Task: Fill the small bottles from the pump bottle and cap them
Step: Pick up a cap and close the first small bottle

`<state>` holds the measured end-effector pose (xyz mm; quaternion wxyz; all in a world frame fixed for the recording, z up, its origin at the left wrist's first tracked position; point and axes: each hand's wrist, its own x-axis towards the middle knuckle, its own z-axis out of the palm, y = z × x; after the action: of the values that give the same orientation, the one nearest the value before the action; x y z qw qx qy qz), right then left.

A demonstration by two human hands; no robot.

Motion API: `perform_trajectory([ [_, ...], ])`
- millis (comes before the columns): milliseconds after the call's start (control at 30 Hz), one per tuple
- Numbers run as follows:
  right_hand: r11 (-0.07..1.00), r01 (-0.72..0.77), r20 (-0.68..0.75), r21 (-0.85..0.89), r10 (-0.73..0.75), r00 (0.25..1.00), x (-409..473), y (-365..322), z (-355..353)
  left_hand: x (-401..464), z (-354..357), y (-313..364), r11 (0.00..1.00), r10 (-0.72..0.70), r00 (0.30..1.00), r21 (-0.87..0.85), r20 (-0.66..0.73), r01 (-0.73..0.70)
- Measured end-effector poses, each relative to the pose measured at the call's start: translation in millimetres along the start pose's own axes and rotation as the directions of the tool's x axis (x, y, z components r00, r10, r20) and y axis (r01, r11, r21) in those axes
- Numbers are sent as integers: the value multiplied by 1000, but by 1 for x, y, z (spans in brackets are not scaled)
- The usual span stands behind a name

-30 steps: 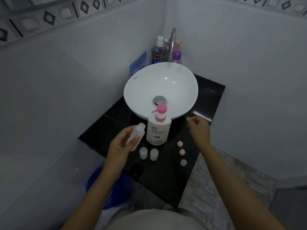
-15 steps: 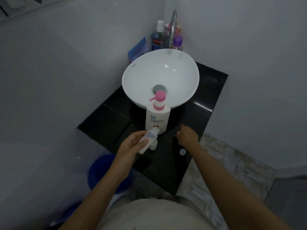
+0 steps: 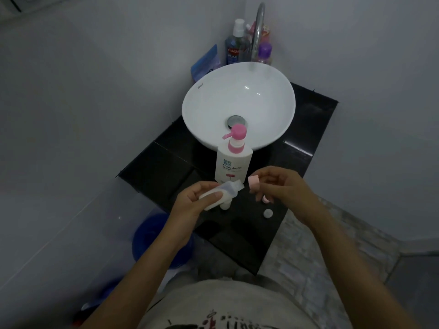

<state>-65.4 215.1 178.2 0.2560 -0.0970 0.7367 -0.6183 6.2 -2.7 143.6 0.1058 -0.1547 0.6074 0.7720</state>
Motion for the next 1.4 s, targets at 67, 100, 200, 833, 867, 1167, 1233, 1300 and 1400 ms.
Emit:
perform_trajectory([
  [67,999,15,-7,-35,-16,1000,-7,-8,5,1,1,2,1000,16,1000,20,19,-17],
  [100,998,21,-20,-62,-22,1000,-9,-11,5,2,2,2,999,28,999,26,26,-29],
  [200,995,50,-48,-92,-54,997,-12,-15,5,3,5,5,999,39,999,26,28,-40],
  [833,952,184,-19,-245,-195,981,-18,-19,16,-9,7,22,992,83,995,96,54,-87],
  [867,950,151,-71,-274,-176,982,-18,-21,21,-9,7,23,991,83,995,104,57,-89],
  [1167,961,156,-44,-229,-170,984,-24,-15,21,-11,6,25,993,77,996,82,48,-81],
  [1233,958,115,-123,-261,-151,981,-24,-17,28,-12,7,25,993,71,996,92,55,-76],
  [1300,958,107,-122,-267,-144,982,-24,-16,30,-12,8,25,994,64,996,84,55,-68],
  [1400,962,170,-34,-212,-182,983,-25,-17,25,-11,9,26,995,62,997,70,50,-66],
])
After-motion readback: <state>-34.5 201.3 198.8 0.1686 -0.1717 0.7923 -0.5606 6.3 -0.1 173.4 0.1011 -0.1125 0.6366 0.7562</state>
